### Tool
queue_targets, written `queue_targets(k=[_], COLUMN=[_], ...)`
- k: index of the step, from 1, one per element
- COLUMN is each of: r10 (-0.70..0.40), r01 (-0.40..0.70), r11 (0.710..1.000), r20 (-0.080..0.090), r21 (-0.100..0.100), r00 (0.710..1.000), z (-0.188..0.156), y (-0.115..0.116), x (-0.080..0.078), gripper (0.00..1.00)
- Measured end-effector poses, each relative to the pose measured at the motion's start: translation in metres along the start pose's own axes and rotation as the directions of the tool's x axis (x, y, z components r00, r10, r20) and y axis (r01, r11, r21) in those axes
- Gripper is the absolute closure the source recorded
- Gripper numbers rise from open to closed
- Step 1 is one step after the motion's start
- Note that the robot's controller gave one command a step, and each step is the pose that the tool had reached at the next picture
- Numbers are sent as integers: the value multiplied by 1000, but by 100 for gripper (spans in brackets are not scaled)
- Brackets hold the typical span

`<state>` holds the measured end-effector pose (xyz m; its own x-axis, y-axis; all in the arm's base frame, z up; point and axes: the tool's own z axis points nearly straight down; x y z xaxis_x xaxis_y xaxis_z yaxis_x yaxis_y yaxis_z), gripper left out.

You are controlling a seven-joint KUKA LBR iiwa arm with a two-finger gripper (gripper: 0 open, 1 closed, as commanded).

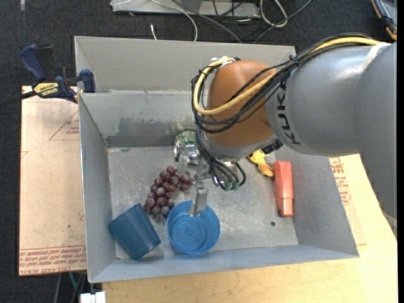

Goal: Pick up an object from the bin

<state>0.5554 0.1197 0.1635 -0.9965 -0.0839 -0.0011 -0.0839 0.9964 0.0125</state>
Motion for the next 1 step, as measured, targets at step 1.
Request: queue_targets(k=[1], r10=[193], r01=[-193], r11=[981], r20=[-6], r21=[5], r00=[981], z=[73], y=[-12], x=[66], gripper=[0])
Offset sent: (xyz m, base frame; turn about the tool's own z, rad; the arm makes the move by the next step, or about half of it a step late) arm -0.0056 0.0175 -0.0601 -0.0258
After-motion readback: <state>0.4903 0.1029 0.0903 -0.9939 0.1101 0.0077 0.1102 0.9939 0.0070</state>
